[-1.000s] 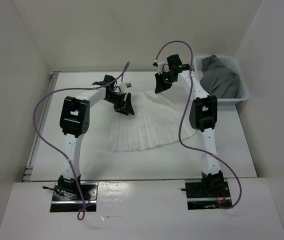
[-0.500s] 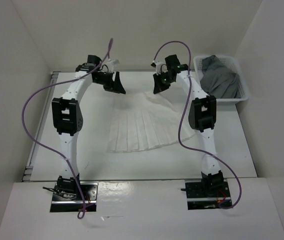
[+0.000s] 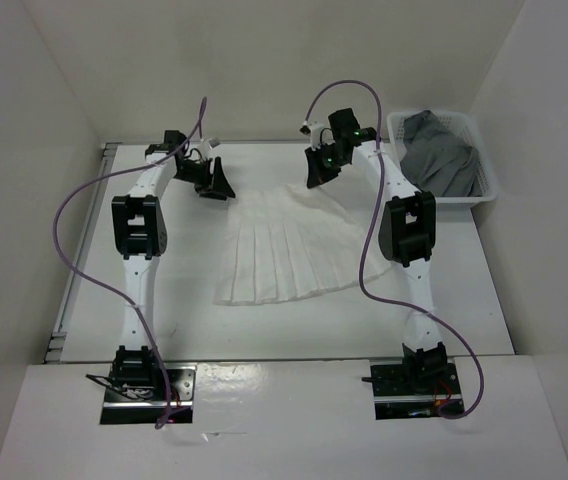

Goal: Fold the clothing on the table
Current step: Fold the skirt

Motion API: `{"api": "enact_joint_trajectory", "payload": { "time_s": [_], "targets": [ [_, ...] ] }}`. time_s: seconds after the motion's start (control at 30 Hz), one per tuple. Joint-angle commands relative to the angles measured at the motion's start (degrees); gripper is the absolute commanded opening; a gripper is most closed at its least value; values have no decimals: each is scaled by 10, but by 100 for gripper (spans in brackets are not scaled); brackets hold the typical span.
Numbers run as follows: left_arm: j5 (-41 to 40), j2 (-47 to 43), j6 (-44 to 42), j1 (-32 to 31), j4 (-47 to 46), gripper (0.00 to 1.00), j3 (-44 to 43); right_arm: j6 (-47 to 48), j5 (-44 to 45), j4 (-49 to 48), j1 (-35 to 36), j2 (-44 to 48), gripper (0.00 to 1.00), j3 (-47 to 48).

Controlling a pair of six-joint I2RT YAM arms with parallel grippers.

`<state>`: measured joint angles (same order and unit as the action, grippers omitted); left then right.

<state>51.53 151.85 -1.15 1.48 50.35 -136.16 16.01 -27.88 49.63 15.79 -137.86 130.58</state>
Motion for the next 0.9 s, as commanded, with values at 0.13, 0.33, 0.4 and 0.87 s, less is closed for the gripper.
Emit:
{"api": "enact_joint_trajectory", "payload": {
  "time_s": [0.13,0.33,0.4,0.87],
  "targets": [
    [8,18,-4,-5,6,62,-53,10,6,-14,7,54,0,-9],
    [-3,38,-4,-5,12,62,-69,10,6,-14,7,54,0,-9],
    [-3,44,-4,-5,12,62,-69,10,6,-14,7,54,0,-9],
    [11,78,11,-16,12,60,-84,10,6,-14,7,54,0,-9]
  ]
}}
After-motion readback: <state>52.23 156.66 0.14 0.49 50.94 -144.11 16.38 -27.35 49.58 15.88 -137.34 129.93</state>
